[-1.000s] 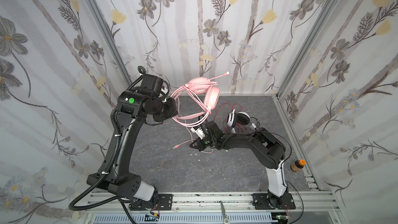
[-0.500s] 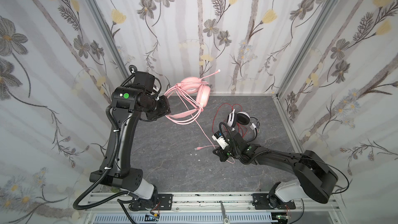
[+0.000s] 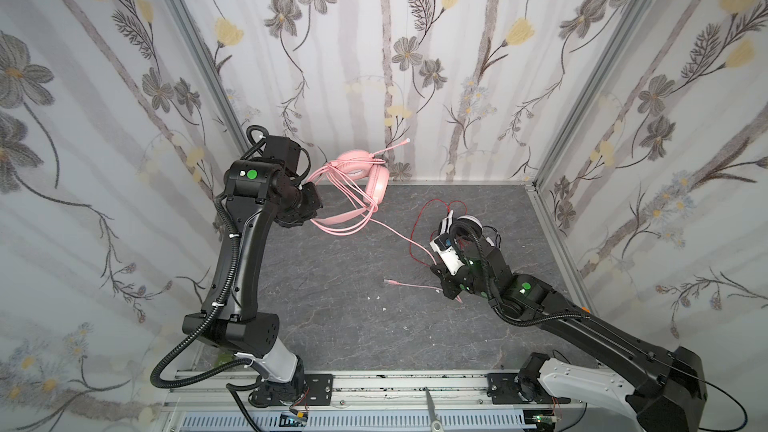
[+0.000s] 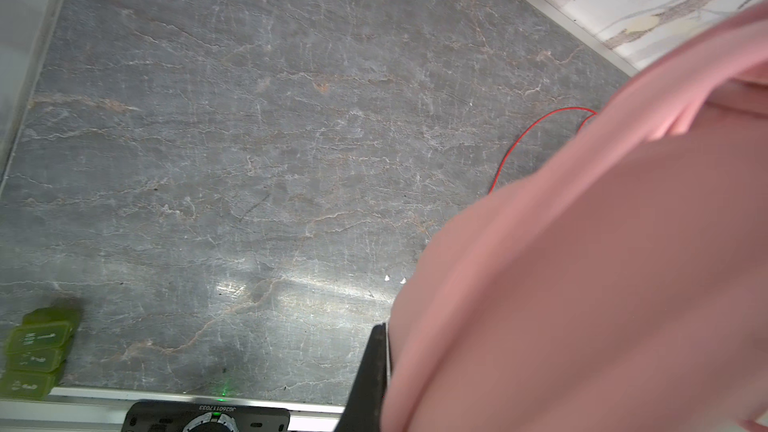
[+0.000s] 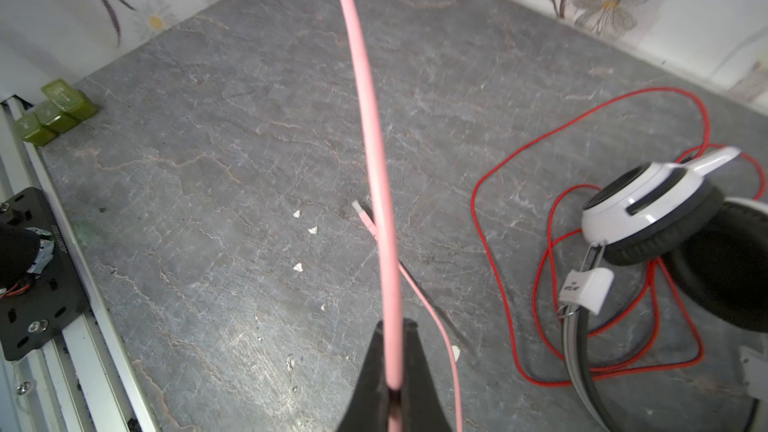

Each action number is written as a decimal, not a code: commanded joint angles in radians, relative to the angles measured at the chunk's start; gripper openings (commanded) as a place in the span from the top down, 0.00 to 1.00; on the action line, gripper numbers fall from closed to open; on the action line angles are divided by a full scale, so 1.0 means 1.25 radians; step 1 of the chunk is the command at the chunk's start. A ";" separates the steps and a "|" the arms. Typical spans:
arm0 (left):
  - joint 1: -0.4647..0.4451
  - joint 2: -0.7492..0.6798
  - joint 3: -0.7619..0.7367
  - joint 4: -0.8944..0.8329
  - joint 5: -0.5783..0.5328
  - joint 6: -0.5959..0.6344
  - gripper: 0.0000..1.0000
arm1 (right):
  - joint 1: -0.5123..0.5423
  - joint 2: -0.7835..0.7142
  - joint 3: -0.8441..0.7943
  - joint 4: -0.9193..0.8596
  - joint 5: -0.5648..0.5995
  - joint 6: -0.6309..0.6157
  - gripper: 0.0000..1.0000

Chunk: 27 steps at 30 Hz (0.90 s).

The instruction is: Wrap the headphones

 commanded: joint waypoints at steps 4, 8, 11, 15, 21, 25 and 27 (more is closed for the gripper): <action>-0.013 0.021 0.004 0.039 -0.074 0.025 1.00 | 0.073 -0.078 0.096 -0.062 0.099 -0.176 1.00; -0.055 0.034 0.008 0.014 -0.141 0.039 1.00 | 0.109 -0.085 0.179 -0.093 0.135 -0.272 1.00; -0.087 0.041 0.006 -0.004 -0.190 0.038 1.00 | 0.136 -0.074 0.243 -0.121 0.163 -0.350 1.00; -0.125 0.044 0.010 -0.021 -0.242 0.036 1.00 | 0.182 -0.057 0.303 -0.156 0.220 -0.475 1.00; -0.177 0.057 0.020 -0.048 -0.256 0.081 1.00 | 0.221 -0.058 0.258 -0.053 0.475 -0.680 1.00; -0.229 0.086 0.049 -0.105 -0.312 0.110 1.00 | 0.209 -0.053 0.216 0.059 0.569 -0.842 1.00; -0.256 0.097 0.059 -0.128 -0.341 0.115 1.00 | 0.200 -0.062 0.211 0.107 0.542 -0.902 1.00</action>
